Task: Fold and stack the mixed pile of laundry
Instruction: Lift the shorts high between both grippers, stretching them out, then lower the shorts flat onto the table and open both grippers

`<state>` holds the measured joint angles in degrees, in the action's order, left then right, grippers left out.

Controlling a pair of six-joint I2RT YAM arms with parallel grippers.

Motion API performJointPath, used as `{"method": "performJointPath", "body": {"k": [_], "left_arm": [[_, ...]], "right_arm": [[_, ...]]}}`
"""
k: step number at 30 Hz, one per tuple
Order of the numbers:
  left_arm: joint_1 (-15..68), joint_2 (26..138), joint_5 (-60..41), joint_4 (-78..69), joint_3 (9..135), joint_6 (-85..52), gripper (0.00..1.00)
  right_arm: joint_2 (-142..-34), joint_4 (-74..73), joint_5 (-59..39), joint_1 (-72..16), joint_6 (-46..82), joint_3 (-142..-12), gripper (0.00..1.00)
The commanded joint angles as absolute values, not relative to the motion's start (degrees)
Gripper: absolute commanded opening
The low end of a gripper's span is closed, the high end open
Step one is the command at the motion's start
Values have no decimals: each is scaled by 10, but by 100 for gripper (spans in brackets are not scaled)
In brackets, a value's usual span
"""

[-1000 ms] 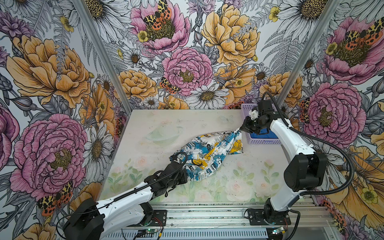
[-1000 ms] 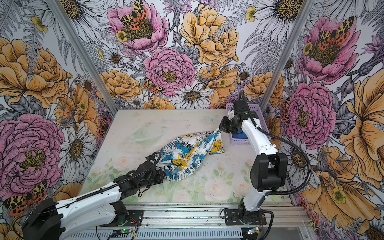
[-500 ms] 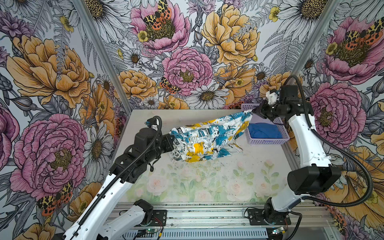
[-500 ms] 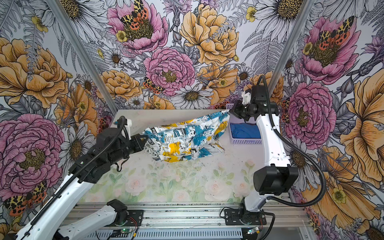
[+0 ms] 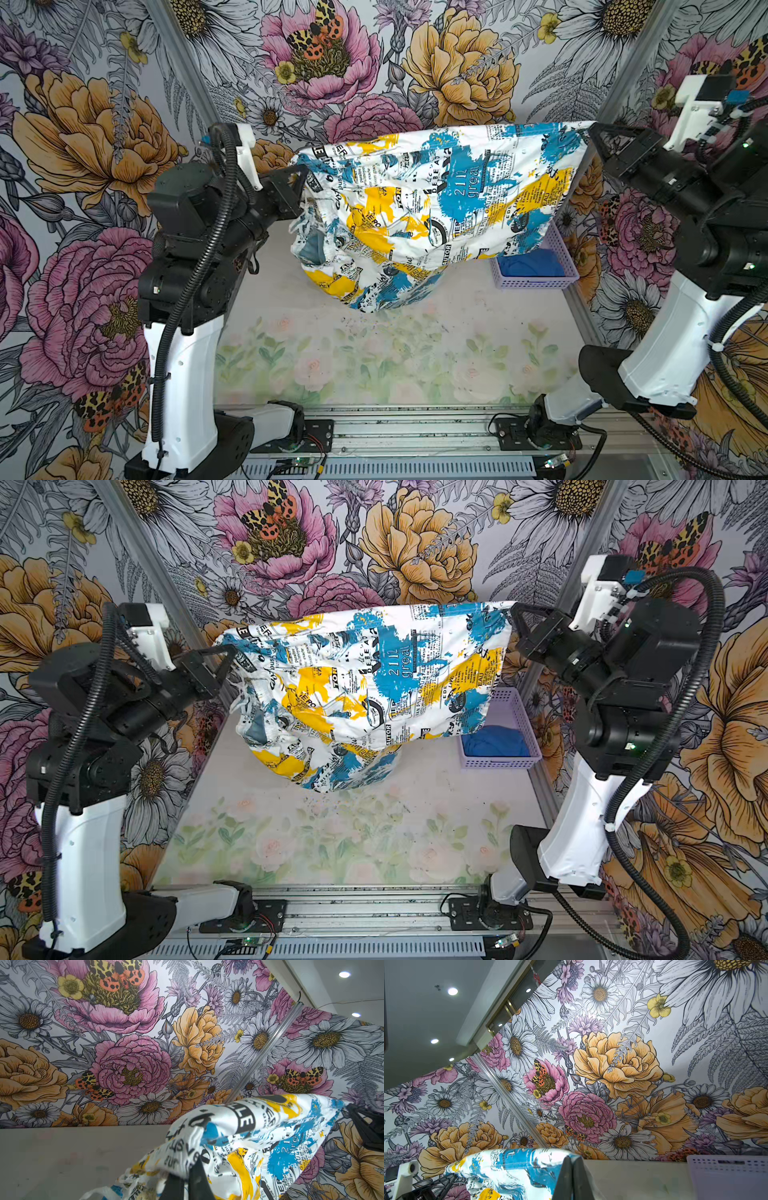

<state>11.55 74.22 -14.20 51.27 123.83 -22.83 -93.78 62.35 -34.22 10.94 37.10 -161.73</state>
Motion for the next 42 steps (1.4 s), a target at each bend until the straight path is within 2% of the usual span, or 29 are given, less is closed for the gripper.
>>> {"method": "performJointPath", "body": {"k": [1, 5, 15, 22, 30, 36, 42], "left_arm": [[116, 759, -144, 525, 1265, -210, 0], [124, 733, -126, 525, 1257, -202, 0], [179, 598, -82, 526, 1118, -245, 0], [183, 567, -84, 526, 1096, -288, 0], [150, 601, -121, 412, 965, -339, 0], [126, 649, -118, 304, 831, -364, 0], [98, 734, -105, 200, 695, -363, 0]], "right_arm": [[-959, 582, -333, 121, 400, -1611, 0], [-941, 558, -359, 121, 379, -1610, 0], [-828, 559, -405, 122, 328, -1529, 0], [-836, 531, -407, 124, 374, -1557, 0], [-975, 486, -381, 116, 381, -1554, 0], [-1127, 509, -349, 58, 306, -1527, 0], [-1296, 508, -265, 4, 259, -1509, 0]]}}
